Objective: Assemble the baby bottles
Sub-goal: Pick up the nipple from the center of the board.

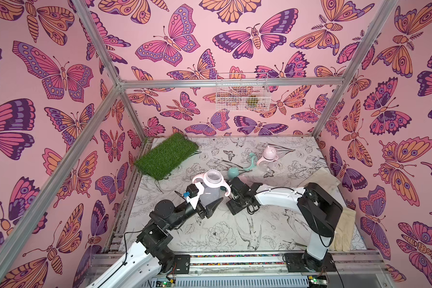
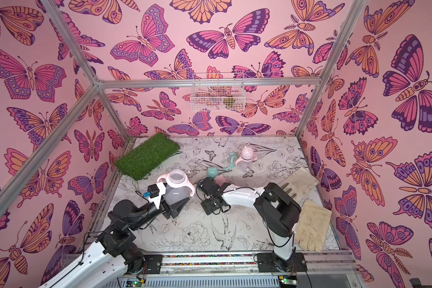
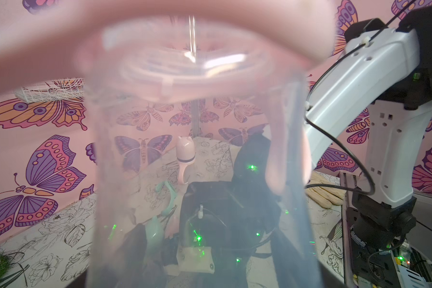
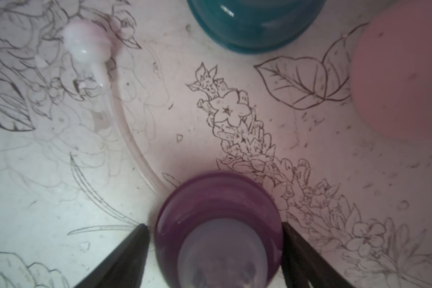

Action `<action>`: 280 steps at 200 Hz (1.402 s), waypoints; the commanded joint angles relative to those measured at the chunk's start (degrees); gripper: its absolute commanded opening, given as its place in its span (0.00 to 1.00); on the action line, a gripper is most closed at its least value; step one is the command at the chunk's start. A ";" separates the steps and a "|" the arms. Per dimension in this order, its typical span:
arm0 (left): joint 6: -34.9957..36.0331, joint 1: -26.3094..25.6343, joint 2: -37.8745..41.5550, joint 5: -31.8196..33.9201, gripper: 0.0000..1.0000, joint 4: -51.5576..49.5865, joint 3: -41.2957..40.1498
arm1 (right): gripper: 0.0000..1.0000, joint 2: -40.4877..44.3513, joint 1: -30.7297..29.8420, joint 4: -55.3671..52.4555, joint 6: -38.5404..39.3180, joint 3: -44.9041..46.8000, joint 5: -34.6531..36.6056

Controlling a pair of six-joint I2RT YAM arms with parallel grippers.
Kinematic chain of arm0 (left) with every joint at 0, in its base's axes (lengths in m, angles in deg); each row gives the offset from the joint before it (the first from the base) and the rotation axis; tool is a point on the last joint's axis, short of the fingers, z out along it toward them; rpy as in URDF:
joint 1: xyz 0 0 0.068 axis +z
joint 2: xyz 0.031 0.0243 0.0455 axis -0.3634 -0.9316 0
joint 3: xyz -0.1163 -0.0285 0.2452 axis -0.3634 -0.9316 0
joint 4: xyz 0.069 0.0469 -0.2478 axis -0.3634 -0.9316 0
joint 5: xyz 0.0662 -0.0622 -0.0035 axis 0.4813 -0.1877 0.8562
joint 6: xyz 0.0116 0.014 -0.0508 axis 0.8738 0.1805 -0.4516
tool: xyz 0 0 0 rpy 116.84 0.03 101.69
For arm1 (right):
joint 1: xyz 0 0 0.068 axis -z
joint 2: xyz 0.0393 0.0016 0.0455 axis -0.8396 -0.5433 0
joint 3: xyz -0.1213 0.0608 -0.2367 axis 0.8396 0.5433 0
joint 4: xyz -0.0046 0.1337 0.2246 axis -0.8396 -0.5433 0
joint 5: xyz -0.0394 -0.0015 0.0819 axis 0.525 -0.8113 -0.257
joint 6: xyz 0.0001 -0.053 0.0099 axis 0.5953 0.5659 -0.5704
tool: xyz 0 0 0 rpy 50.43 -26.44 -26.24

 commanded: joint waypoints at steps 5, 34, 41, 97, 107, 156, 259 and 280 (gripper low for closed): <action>0.37 0.22 0.46 -0.73 0.00 -0.19 0.39 | 0.76 -1.10 -0.79 -2.97 0.84 -1.13 2.92; 0.37 0.22 0.42 -0.70 0.00 -0.31 0.43 | 0.65 -0.50 -0.72 -3.26 0.84 -1.12 3.83; 0.37 0.22 0.42 -0.65 0.00 -0.26 0.39 | 0.62 -0.16 -0.75 -3.29 0.85 -1.16 4.03; 0.43 0.22 0.42 -0.15 0.00 0.17 0.32 | 0.45 5.18 -0.44 -5.91 1.00 -3.88 1.80; 0.37 0.22 0.42 0.29 0.00 0.69 0.06 | 0.43 6.49 -0.33 -7.22 1.42 -5.23 0.79; 0.11 0.22 0.77 2.44 0.00 4.34 -1.58 | 0.39 10.42 -0.19 -14.36 3.86 -12.56 -2.38; -3.34 0.18 -1.77 1.63 0.00 22.57 -11.82 | 0.37 20.45 -0.13 -29.50 7.70 -23.27 0.77; -3.24 0.21 -1.91 1.64 0.00 22.73 -12.69 | 0.37 22.13 -0.07 -32.85 9.39 -26.11 2.39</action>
